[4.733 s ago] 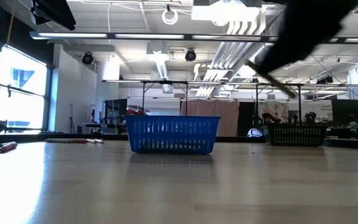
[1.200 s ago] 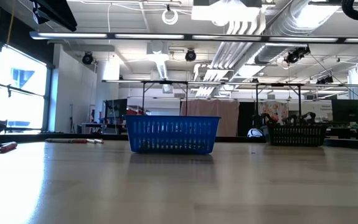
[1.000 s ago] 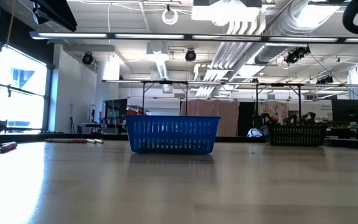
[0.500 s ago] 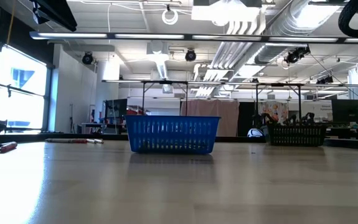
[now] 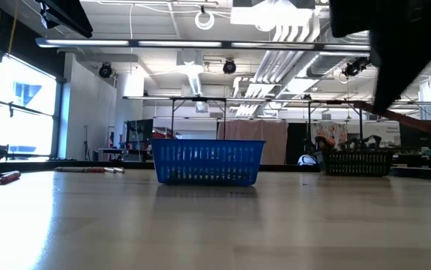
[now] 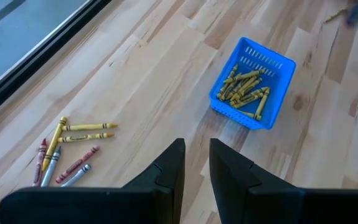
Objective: Sort crayons
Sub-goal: Put the red crayon into the black basket
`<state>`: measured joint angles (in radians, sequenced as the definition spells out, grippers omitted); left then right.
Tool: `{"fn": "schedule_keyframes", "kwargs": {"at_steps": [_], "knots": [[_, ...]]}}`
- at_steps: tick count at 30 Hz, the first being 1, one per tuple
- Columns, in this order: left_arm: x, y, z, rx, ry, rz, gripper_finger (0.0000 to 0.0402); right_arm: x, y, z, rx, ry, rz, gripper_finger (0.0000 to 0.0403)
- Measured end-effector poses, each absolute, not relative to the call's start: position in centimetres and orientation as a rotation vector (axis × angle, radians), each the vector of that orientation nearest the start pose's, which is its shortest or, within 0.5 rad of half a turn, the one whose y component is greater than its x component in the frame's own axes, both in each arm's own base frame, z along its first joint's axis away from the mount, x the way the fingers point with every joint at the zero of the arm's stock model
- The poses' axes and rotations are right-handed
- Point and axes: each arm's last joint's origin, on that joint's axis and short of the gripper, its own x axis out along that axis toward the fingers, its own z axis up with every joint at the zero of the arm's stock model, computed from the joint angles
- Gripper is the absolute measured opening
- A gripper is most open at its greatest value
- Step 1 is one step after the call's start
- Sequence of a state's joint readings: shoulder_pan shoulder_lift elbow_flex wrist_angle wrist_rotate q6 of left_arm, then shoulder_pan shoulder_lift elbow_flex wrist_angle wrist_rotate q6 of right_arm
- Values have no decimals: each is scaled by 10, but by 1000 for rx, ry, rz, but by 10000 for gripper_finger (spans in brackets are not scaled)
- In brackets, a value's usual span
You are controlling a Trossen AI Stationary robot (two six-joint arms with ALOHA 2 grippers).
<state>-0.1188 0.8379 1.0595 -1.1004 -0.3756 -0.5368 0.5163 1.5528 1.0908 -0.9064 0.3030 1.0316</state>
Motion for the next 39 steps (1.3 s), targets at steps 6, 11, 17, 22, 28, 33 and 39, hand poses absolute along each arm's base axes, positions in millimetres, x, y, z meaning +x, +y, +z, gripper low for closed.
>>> {"fn": "schedule_keyframes", "kwargs": {"at_steps": [6, 11, 17, 22, 28, 33, 39], "knots": [[130, -5, 339, -237, 771, 441, 60, 237, 45, 251, 327, 1067, -775, 7], [130, -5, 339, -196, 779, 427, 60, 213, -25, 262, 429, 1004, -968, 7], [130, -5, 339, -172, 784, 418, 60, 188, -81, 266, 550, 914, -1188, 7], [130, -5, 339, -113, 797, 393, 60, 191, -106, 271, 553, 792, -1204, 7], [129, -2, 340, -12, 784, 458, 60, 196, -120, 278, 532, 669, -1197, 7], [128, 2, 342, 81, 744, 603, 60, 187, -129, 278, 475, 676, -1320, 7], [130, 4, 346, 173, 702, 670, 60, 184, -148, 259, 418, 855, -1307, 8]]}}
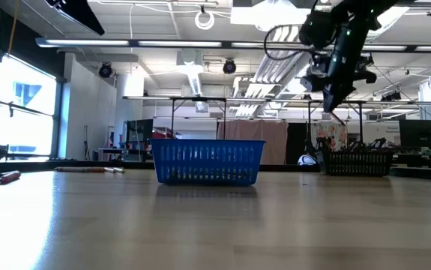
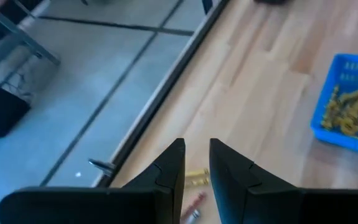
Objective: Sort crayons
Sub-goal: Put the red crayon into the black basket, then put the yellow crayon into the blue basket
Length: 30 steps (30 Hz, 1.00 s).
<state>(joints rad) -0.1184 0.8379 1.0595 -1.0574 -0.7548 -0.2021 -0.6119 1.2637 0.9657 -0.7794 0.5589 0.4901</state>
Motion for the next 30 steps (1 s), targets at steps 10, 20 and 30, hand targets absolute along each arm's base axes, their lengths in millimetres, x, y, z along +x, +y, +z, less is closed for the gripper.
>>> {"fn": "schedule_keyframes", "kwargs": {"at_steps": [10, 20, 30], "knots": [[140, 5, 359, 132, 522, 730, 60, 178, -175, 229, 366, 1108, -1265, 67], [144, 4, 364, 103, 466, 730, 60, 165, -139, 221, 732, 1416, -965, 113], [143, 8, 364, 187, 508, 735, 60, 172, -95, 222, 760, 1642, -759, 114]]}}
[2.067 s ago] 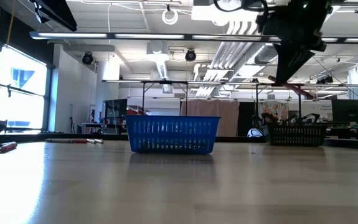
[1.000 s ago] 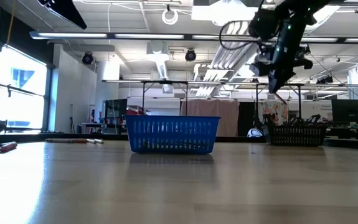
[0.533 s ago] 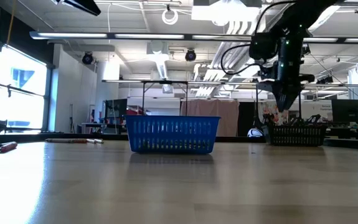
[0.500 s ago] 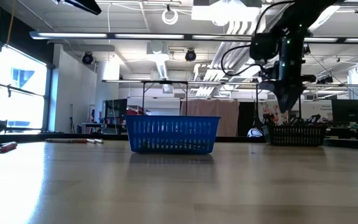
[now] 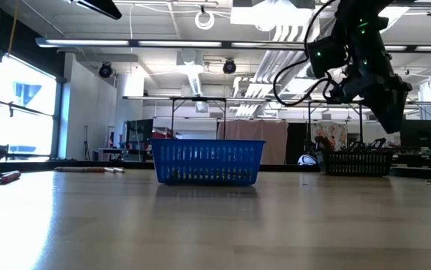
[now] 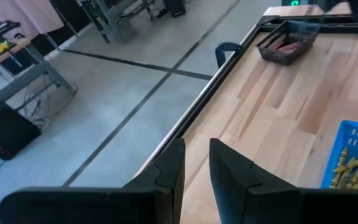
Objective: Sort crayons
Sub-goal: Put the yellow crayon into the blue basket
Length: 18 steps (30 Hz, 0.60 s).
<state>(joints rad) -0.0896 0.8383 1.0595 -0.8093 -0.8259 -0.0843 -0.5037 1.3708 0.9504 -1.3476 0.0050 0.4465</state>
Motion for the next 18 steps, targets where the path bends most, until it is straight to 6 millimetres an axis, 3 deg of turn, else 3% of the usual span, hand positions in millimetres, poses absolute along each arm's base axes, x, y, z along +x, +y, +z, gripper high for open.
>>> {"fn": "schedule_keyframes", "kwargs": {"at_steps": [7, 14, 18], "knots": [[143, 13, 364, 171, 510, 765, 60, 186, -75, 214, 704, 1711, -683, 114], [143, 13, 363, 204, 525, 754, 60, 167, -59, 160, 773, 1901, -630, 114], [143, 13, 363, 242, 541, 743, 60, 154, -56, 142, 808, 1915, -646, 114]]}}
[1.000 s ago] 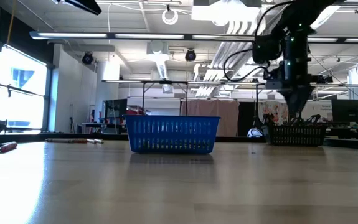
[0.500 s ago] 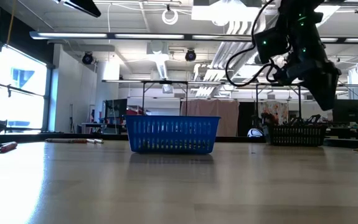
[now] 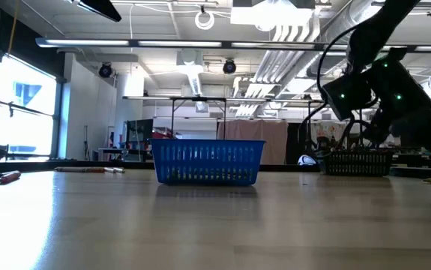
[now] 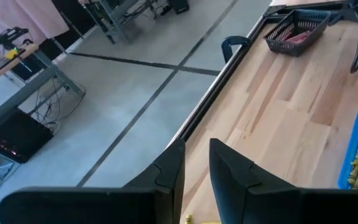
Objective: Sort crayons
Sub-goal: Put the yellow crayon into the blue basket
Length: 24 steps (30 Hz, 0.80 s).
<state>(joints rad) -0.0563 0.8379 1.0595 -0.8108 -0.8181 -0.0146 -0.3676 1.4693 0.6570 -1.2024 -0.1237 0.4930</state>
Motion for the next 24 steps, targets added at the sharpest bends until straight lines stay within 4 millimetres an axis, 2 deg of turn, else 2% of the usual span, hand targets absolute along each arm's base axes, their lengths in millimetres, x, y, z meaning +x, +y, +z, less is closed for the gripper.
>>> {"fn": "schedule_keyframes", "kwargs": {"at_steps": [6, 12, 16, 24], "knots": [[143, 13, 364, 226, 534, 747, 60, 148, -53, 129, 774, 1897, -583, 114], [143, 13, 364, 193, 520, 756, 60, 143, -54, 119, 831, 1851, -626, 114], [143, 13, 364, 192, 519, 756, 60, 145, -58, 123, 852, 1854, -644, 114], [143, 13, 363, 180, 517, 751, 60, 158, -66, 133, 756, 1790, -613, 114]]}}
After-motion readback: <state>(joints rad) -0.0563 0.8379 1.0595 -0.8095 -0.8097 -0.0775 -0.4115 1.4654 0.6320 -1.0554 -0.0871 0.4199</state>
